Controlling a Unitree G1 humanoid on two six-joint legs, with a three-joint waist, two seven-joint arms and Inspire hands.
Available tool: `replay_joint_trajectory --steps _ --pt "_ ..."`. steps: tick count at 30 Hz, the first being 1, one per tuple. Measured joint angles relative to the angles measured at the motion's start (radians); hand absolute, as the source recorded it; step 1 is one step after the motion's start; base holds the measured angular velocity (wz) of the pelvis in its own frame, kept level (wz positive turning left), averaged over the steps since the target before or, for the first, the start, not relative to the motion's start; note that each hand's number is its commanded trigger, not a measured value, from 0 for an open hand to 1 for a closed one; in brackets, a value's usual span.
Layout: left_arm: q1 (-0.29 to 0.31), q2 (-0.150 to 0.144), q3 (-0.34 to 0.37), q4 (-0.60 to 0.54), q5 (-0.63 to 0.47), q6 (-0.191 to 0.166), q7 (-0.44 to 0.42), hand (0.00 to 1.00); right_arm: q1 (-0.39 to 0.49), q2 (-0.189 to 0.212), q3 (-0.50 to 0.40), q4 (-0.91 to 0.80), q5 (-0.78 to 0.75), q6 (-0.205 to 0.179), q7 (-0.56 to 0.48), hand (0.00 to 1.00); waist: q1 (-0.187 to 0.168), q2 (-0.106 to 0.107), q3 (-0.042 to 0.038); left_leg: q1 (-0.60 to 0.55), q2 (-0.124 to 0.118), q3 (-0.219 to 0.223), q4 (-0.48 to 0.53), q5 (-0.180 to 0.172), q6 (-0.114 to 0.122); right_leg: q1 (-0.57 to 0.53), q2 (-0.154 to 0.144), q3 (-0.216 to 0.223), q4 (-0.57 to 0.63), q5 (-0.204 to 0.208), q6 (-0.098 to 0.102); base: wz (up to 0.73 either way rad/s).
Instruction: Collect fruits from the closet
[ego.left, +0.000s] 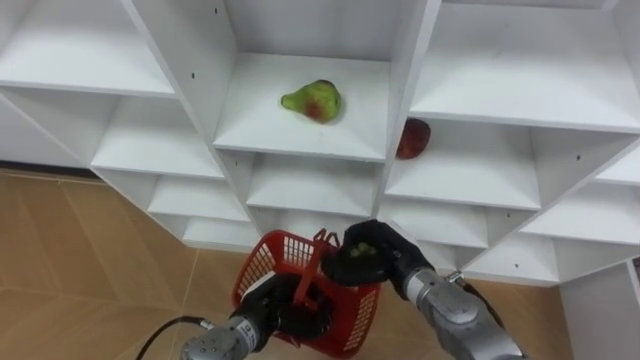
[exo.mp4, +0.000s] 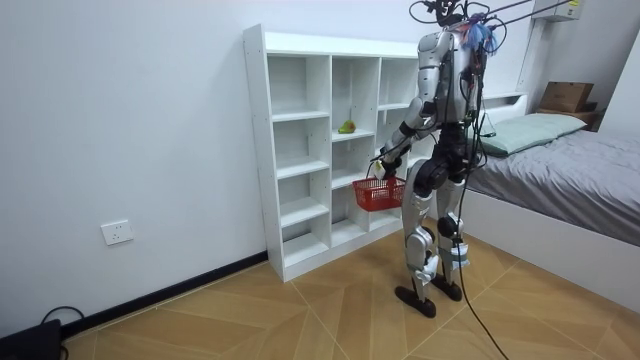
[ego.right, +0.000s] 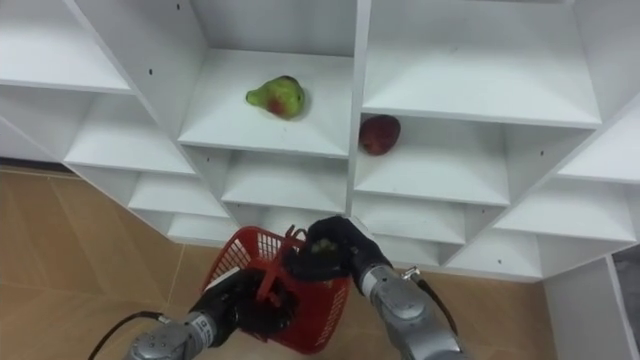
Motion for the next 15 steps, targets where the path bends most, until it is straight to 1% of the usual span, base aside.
replay_joint_trajectory --steps 2,6,9,11,13,15 --pt "0.0 0.003 -0.021 0.001 0.0 0.001 0.003 1.0 0.0 0.0 0.009 0.0 0.038 0.0 -0.001 1.0 0.002 0.0 0.0004 0.0 0.0 0.001 0.0 0.0 0.0 0.0 0.0 -0.001 0.0 0.0 0.0 0.0" --pt "-0.002 -0.001 -0.034 0.001 0.0 0.001 0.003 1.0 0.0 0.0 0.031 0.0 0.071 0.0 0.001 1.0 0.0 0.002 0.0021 -0.002 0.0 0.001 0.001 0.0 0.0 0.0 0.0 -0.001 0.0 0.0 0.0 0.0" --pt "-0.013 -0.001 -0.048 0.001 -0.005 0.001 0.004 1.0 0.0 0.001 0.041 0.002 0.075 0.0 0.003 1.0 0.001 0.011 0.0083 -0.003 0.0 0.001 0.001 0.0 0.0 0.0 0.0 -0.001 0.0 0.0 0.0 0.0" --pt "-0.021 -0.002 -0.058 0.001 -0.037 0.0 0.006 1.0 -0.006 0.002 0.049 0.021 0.078 0.0 0.004 1.0 0.002 0.019 0.0134 -0.003 0.0 0.001 0.0 0.0 0.0 -0.002 0.0 0.0 0.0 0.0 0.0 0.0" --pt "-0.026 -0.005 -0.059 0.001 -0.037 0.0 0.008 1.0 -0.014 0.003 0.055 0.042 0.077 0.0 0.006 1.0 0.001 0.022 0.0153 -0.005 0.0 0.001 -0.002 0.0 0.0 -0.005 0.001 0.0 0.0 0.0 0.0 0.0" --pt "-0.033 -0.005 -0.059 0.001 -0.037 0.0 0.008 1.0 -0.016 0.003 0.057 0.044 0.077 0.0 0.012 1.0 0.002 0.022 0.0151 -0.009 0.001 0.001 -0.002 0.0 0.0 -0.009 0.002 0.001 0.0 0.0 0.0 0.0"
